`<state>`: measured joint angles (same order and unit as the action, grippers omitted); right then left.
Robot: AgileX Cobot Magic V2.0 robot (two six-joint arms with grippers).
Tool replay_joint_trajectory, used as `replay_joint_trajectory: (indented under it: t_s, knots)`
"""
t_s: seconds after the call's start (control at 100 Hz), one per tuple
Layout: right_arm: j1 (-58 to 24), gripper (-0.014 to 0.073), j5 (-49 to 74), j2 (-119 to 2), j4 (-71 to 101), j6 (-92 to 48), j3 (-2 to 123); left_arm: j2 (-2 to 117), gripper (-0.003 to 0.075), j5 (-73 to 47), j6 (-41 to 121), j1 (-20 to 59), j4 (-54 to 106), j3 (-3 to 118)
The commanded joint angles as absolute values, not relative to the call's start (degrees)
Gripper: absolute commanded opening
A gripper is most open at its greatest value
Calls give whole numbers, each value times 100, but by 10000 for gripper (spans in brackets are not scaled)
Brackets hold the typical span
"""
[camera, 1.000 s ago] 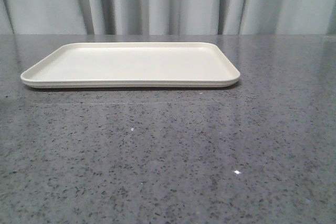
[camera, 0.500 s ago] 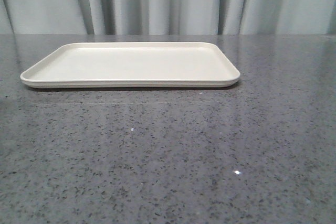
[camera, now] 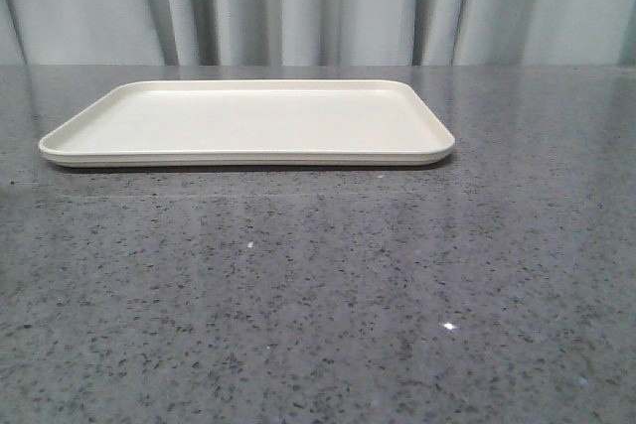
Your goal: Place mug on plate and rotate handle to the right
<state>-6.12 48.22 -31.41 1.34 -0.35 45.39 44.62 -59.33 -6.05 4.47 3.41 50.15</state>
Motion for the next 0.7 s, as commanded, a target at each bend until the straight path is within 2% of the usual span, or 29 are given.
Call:
replay_joint_trajectory:
  t_s: [0.0,0.55,0.63,0.69]
  knots:
    - [-588,575,4407,-3208,113,-58,4745,4687,599,-5617,-675,428,234,5196]
    - [-588,575,4407,-3208,113,-58,4745,5910,596,-5415,-649,428,88,5196]
    - [-588,575,4407,-3208,113,-58,4745,6026,566,-5351,-649,428,88,5196]
    - [-588,575,4407,-3208,113,-58,4745,6072,514,-5351,-649,428,88,5196]
